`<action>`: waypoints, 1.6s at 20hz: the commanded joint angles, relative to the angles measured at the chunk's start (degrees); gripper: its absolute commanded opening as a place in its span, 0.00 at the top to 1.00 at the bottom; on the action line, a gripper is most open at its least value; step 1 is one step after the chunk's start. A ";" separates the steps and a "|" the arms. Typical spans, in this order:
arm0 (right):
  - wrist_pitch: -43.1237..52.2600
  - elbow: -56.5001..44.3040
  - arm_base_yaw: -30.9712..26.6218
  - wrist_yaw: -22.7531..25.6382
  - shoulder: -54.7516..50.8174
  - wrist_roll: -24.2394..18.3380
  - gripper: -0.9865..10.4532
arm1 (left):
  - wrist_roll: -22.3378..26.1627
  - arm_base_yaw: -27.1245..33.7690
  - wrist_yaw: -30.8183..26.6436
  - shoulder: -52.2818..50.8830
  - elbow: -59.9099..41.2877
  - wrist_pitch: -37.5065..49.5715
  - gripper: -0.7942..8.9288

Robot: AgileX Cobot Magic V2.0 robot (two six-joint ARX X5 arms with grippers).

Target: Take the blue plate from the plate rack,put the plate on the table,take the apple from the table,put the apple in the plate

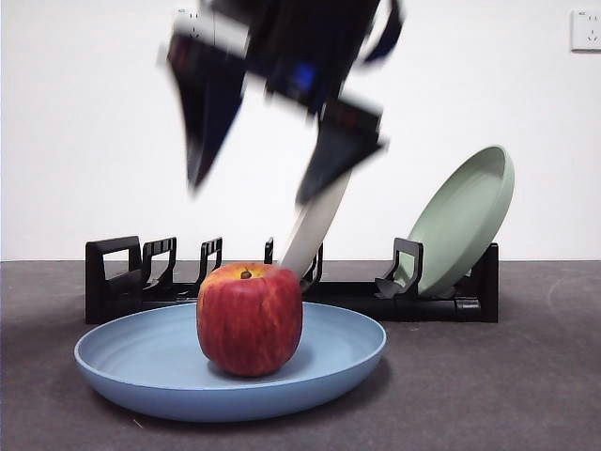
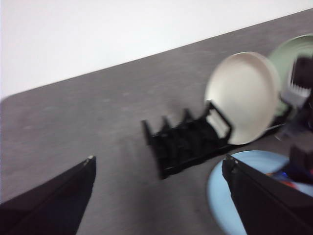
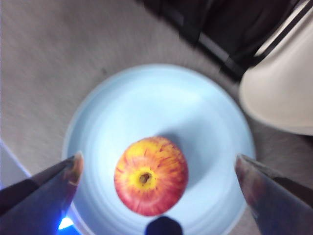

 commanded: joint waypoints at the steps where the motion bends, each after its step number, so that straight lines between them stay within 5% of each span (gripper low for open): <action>1: -2.01 0.00 -0.46 0.35 -5.27 -0.83 0.45 | -0.13 0.11 3.82 1.53 -0.28 3.30 0.47; 6: -5.33 0.00 -1.88 0.37 -14.71 -1.73 0.47 | 4.15 0.11 8.94 6.32 -0.28 9.20 0.52; 10: -8.85 0.00 -4.98 0.33 -22.27 -4.02 0.92 | 8.46 0.11 8.87 13.09 -0.28 15.76 0.94; 14: -10.23 -0.44 -8.07 0.35 -26.05 -4.76 0.92 | 13.03 0.22 10.36 18.18 -0.31 20.46 0.93; 17: -4.31 -5.44 -8.83 0.33 -28.63 -4.76 0.92 | 14.71 1.53 10.43 18.67 -0.42 21.03 0.93; 20: 3.58 -14.10 -8.92 0.17 -31.95 -4.66 0.92 | 14.88 4.52 16.41 17.99 -1.60 20.50 0.93; 26: 20.98 -35.95 -8.92 1.66 -40.79 -0.66 0.92 | 13.92 8.41 19.39 11.80 -20.33 38.07 0.93; 32: 34.49 -54.03 -8.90 3.37 -49.70 2.43 0.92 | 6.62 8.74 20.94 8.61 -40.68 57.07 0.93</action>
